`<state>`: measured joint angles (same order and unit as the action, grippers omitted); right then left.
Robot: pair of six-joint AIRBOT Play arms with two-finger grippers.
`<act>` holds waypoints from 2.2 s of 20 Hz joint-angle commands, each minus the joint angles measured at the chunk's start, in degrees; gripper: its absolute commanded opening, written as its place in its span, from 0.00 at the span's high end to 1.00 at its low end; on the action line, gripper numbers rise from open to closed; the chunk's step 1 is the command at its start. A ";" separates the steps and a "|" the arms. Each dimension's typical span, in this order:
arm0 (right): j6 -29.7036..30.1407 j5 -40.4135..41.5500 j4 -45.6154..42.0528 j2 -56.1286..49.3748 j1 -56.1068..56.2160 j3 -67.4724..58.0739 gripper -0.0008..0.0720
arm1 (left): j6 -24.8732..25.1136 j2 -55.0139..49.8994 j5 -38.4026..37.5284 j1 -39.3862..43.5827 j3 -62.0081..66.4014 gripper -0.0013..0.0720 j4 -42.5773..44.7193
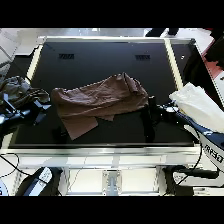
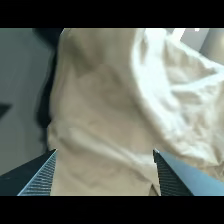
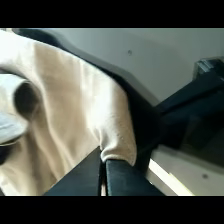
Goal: Fold the shirts.
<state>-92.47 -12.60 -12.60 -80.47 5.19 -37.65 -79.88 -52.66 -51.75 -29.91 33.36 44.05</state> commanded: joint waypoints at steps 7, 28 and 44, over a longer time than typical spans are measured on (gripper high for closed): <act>3.63 -1.73 -2.84 4.66 -0.92 -1.51 0.97 | 20.13 -20.98 7.21 4.48 -3.78 0.22 -24.30; 13.49 -31.71 -36.89 52.39 -12.76 -23.26 0.97 | 24.06 23.21 -3.23 2.25 20.96 0.97 -23.71; 12.35 -44.96 -47.39 6.73 -10.51 -50.38 0.97 | 12.55 -14.21 -8.63 18.75 53.07 0.97 8.63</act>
<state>-80.27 -58.57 -60.07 -63.16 -6.52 -87.57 -67.09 -57.01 -64.75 -18.04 85.78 46.06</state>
